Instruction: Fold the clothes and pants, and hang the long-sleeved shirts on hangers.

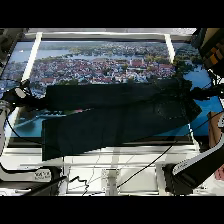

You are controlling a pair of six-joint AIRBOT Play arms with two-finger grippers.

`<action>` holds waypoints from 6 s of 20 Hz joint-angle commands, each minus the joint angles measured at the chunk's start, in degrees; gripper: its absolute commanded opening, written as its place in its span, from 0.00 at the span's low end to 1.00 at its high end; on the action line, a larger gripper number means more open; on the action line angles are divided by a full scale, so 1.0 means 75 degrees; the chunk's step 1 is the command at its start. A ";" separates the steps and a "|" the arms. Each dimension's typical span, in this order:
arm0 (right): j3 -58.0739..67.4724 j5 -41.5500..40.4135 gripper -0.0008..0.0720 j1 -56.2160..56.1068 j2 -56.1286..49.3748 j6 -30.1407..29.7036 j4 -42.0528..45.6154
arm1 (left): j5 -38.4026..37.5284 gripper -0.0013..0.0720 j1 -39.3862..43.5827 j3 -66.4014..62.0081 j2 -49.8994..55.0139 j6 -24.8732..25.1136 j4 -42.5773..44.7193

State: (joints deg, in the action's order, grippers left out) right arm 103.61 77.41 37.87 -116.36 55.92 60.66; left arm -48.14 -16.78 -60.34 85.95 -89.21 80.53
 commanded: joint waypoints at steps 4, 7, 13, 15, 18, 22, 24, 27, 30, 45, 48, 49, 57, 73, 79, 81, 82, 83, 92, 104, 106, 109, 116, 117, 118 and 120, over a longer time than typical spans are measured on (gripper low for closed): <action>0.0006 -0.1425 0.57 -0.0015 0.0047 0.0207 -0.0236 | 0.0991 0.05 0.0000 -0.0009 -0.0032 0.0003 -0.0003; 0.0169 -0.1614 0.57 0.0108 0.0184 0.0239 -0.0256 | 0.1510 0.05 0.0000 -0.0009 -0.0029 0.0003 -0.0003; 0.0787 -0.2445 0.64 0.0052 0.0198 0.0766 -0.1413 | 0.2279 0.05 0.0003 -0.0003 0.0087 0.0000 -0.0175; 0.0836 -0.2626 0.64 0.0055 0.0038 0.1393 -0.1594 | 0.2273 0.05 0.0047 0.0003 0.0122 0.0000 -0.0233; 0.0833 -0.1961 0.67 -0.0029 -0.0341 0.1454 -0.1632 | 0.2273 0.05 0.0169 0.0003 0.0122 0.0000 -0.0230; 0.0833 -0.1807 0.75 -0.0440 -0.0708 0.1378 -0.1209 | 0.2247 0.05 0.0341 0.0003 0.0122 0.0000 -0.0230; 0.0833 -0.1871 0.75 -0.0708 -0.0775 0.1250 -0.0883 | 0.2244 0.05 0.0356 0.0003 0.0122 0.0000 -0.0227; 0.0833 -0.2317 0.70 -0.1061 -0.0775 0.1163 -0.0685 | 0.2244 0.05 0.0356 0.0003 0.0122 0.0000 -0.0230; 0.0836 -0.3299 0.12 -0.1218 -0.0702 0.1262 -0.0909 | 0.2279 0.05 0.0356 0.0003 0.0122 0.0000 -0.0230; 0.0810 -0.5010 0.11 -0.0746 0.0082 0.3069 0.0402 | 0.3911 0.04 0.1107 -0.1664 0.1177 -0.1661 -0.0230; 0.0810 -0.5042 0.11 -0.0746 0.0076 0.3069 0.0458 | 0.2801 0.05 0.1440 -0.1664 0.1422 -0.1658 -0.0163; 0.0810 -0.5030 0.11 -0.0746 0.0076 0.3069 0.0527 | 0.2369 0.05 0.1466 -0.1664 0.1434 -0.1655 -0.0061; 0.0810 -0.4835 0.11 -0.0746 0.0079 0.3069 0.0895 | -0.2366 0.05 0.1314 -0.1670 0.1300 -0.1376 0.1067; 0.0860 -0.5251 0.11 -0.1323 0.0134 0.3063 0.0659 | 0.2838 0.04 0.1262 -0.4928 0.1326 -0.3048 -0.0256; 0.1154 -0.5342 0.11 -0.1483 0.0172 0.3069 0.0664 | 0.0405 0.04 0.1600 -0.5761 0.1253 -0.1445 0.0679; 0.1151 -0.5147 0.11 -0.1483 0.0172 0.3069 0.0714 | -0.0740 0.04 0.1792 -0.5033 0.1306 -0.1448 0.1827; 0.1151 -0.5013 0.11 -0.1483 0.0172 0.3066 0.0729 | -0.0976 0.04 0.1824 -0.4450 0.1300 -0.1448 0.1923; 0.1151 -0.4931 0.11 -0.1480 0.0172 0.3066 0.0781 | -0.1122 0.04 0.1836 -0.3710 0.1271 -0.1454 0.1891; 0.1151 -0.5045 0.11 -0.1475 0.0172 0.3066 0.0982 | -0.1148 0.05 0.1792 -0.1110 0.1224 -0.1655 0.1781; 0.1597 -0.4147 0.65 -0.1288 0.0289 0.3066 0.1958 | -0.1163 0.96 0.1740 -0.1577 0.0784 -0.1649 0.1781; 0.1670 -0.3389 0.65 -0.0930 0.0469 0.3086 0.2276 | -0.1177 0.96 0.1740 -0.1722 0.0356 -0.1649 0.1801; 0.1664 -0.1705 0.65 -0.0009 0.0586 0.3739 0.2343 | -0.1189 0.86 0.1737 -0.1719 -0.0402 -0.1632 0.2113; 0.0175 0.0189 0.69 0.1775 0.0574 0.3118 -0.0417 | -0.1492 0.85 0.1664 -0.1702 -0.0799 -0.1597 0.2145; -0.0119 -0.0064 0.73 0.1804 0.0574 0.2804 -0.0938 | -0.1472 0.85 0.1664 -0.1702 -0.0799 -0.1594 0.2055; -0.0364 -0.0385 0.75 0.1789 0.0560 0.2637 -0.1204 | -0.1472 0.85 0.1664 -0.1702 -0.0793 -0.1594 0.2055; -0.0807 -0.1262 0.84 0.1582 0.0551 0.2611 -0.1282 | -0.1478 0.85 0.1664 -0.1702 -0.0766 -0.1597 0.2055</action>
State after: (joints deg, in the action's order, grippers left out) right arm 102.39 73.21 49.58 -112.12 78.32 57.69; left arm -59.09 -4.27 -73.08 80.34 -101.12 96.27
